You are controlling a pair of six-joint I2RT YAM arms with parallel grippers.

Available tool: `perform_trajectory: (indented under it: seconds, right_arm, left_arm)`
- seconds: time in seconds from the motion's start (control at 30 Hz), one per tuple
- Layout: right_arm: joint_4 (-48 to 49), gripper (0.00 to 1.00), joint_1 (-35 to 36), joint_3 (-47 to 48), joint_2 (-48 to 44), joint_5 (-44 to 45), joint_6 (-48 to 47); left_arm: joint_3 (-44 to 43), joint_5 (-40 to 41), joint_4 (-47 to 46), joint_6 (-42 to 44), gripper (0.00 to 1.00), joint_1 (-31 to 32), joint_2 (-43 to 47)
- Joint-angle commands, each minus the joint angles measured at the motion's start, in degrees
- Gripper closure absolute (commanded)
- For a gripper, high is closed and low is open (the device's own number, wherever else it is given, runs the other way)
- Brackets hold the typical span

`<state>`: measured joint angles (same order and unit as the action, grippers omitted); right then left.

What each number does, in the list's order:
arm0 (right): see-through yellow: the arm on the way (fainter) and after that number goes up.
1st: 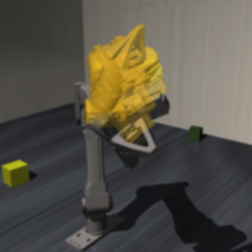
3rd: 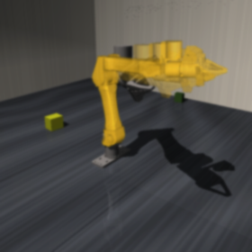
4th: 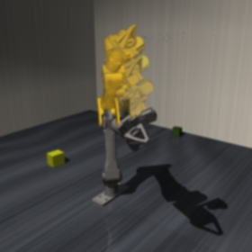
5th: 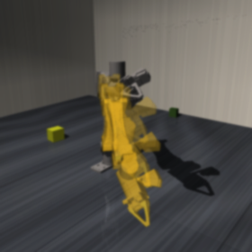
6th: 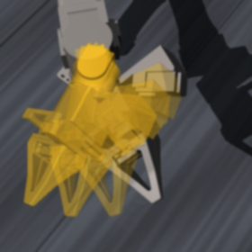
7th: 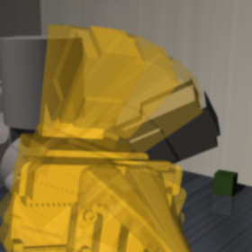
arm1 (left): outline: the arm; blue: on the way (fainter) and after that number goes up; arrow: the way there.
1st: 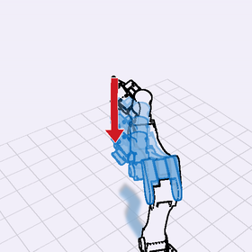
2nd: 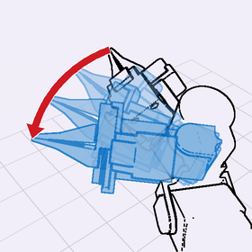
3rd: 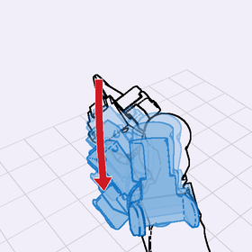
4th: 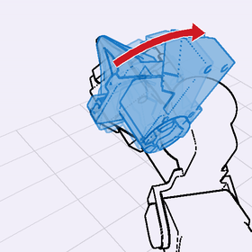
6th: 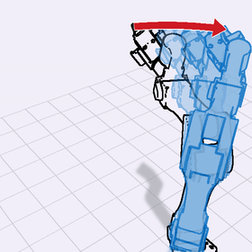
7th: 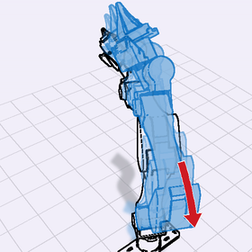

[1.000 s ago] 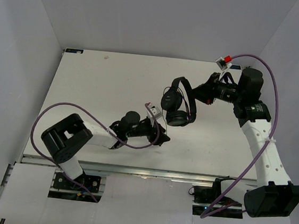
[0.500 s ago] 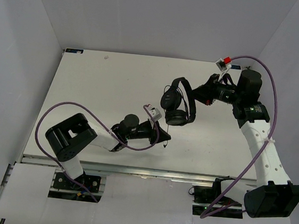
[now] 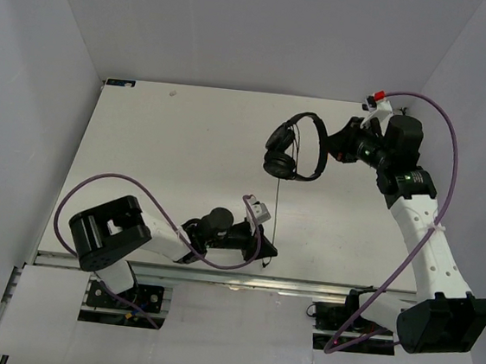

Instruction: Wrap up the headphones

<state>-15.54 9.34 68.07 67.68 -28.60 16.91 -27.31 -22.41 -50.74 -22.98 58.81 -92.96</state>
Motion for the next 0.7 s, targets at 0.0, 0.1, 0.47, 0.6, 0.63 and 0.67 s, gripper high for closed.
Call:
perform_trajectory:
  seconds: [0.0,0.1,0.47,0.6,0.63,0.67]
  right_arm:
    - [4.5,0.92,-0.3,-2.9,-1.3,15.5,1.7]
    - [5.8,0.92,-0.2,-5.4,-2.6,22.2,0.3]
    - [13.2,0.92,2.2,-13.8,-3.1,36.4,-9.5]
    - [18.4,0.92,4.7,-19.3,-3.9,40.7,-16.9]
    - [19.8,0.92,5.2,-20.1,-4.3,41.5,-19.8]
    - [20.9,0.92,5.6,-21.5,-4.7,42.1,-22.0]
  left_arm:
    - [-0.2,3.4,6.9,1.0,1.00,4.6,4.9]
    - [-1.2,5.5,12.6,2.4,1.00,7.0,7.7]
    - [-9.9,8.2,33.4,8.1,1.00,13.1,11.8]
    - [-16.0,9.6,44.7,13.4,1.00,13.2,12.8]
    - [-18.1,10.5,47.5,15.2,1.00,13.2,13.3]
    - [-20.6,11.5,50.2,16.7,1.00,13.1,13.6]
